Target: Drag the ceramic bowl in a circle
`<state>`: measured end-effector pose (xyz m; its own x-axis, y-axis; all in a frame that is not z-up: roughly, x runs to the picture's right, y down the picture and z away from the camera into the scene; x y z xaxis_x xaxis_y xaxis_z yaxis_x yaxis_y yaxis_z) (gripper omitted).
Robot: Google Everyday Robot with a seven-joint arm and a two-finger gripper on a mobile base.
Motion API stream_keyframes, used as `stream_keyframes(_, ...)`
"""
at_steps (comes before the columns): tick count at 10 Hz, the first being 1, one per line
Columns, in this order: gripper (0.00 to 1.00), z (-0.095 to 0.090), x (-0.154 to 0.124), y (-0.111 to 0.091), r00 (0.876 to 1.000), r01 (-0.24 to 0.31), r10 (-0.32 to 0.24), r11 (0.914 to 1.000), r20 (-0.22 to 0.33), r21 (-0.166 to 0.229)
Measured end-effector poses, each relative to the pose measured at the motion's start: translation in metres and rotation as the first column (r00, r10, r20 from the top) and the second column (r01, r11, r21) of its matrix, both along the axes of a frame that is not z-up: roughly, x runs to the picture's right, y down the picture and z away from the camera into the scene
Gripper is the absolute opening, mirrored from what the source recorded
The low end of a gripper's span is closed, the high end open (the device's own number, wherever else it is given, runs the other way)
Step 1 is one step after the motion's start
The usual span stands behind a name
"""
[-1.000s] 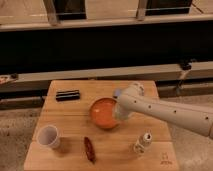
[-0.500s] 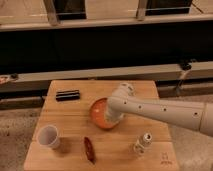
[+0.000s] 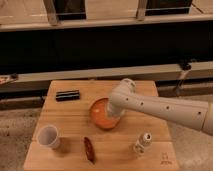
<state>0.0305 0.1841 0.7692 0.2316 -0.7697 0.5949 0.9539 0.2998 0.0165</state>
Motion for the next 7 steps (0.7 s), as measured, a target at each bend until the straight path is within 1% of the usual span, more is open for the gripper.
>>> stream_keyframes(1, 0.63, 0.003, 0.002, -0.011, 1.000, -0.002, 0.003, 1.0000, -0.006, 0.008)
stream_keyframes(2, 0.75, 0.006, 0.005, -0.024, 1.000, -0.008, 0.009, 0.9998, -0.016, 0.017)
stream_keyframes(3, 0.79, 0.008, 0.006, -0.028, 1.000, -0.009, 0.009, 0.9998, -0.024, 0.018)
stream_keyframes(5, 0.80, 0.013, 0.008, -0.034, 0.999, -0.013, 0.014, 0.9997, -0.045, 0.022)
stream_keyframes(7, 0.80, 0.015, 0.011, -0.033, 0.998, -0.015, 0.016, 0.9997, -0.061, 0.017)
